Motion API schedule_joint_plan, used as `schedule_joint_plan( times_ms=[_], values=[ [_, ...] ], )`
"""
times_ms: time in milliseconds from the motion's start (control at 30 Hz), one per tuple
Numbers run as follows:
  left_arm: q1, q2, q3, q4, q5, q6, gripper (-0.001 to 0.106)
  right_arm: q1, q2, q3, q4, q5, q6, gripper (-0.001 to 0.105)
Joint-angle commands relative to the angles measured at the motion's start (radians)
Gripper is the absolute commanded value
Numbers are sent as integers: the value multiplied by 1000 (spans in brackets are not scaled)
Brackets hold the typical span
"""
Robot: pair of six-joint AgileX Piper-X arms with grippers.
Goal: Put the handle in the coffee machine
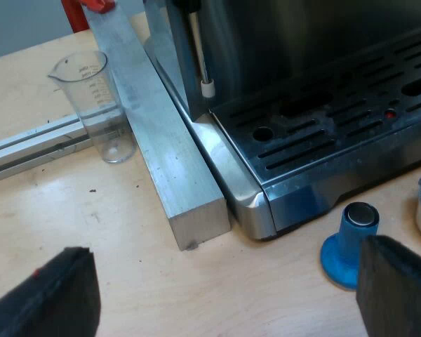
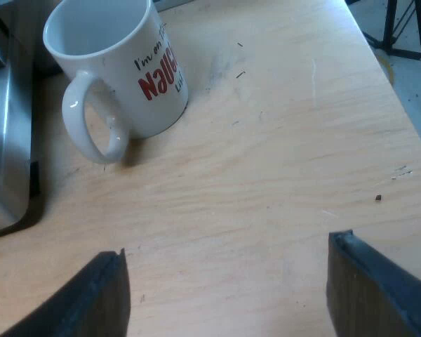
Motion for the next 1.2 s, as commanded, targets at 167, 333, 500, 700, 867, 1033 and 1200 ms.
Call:
schedule_joint_plan(
  times_ms=[167,333,500,700,867,1033,1200],
  values=[
    [-2,-102,-40,0,7,-4,76,-5,-43,-54,-8,-5,0,61],
    [-2,-21,-89,3,50,-4,76,-5,14,-132,8,-56,0,61],
    [-6,72,-120,3,111,-1,76,-5,130,-207,73,-159,-4,61],
    [-37,176,-136,3,221,17,76,-5,305,-291,119,-319,-84,61],
    [-41,262,-136,3,346,32,76,-5,426,-352,147,-383,-141,61],
    [-41,360,-136,3,426,114,76,-3,529,-406,209,-388,-238,61],
    [-41,448,-136,3,470,189,76,59,590,-432,225,-385,-241,61]
  ],
)
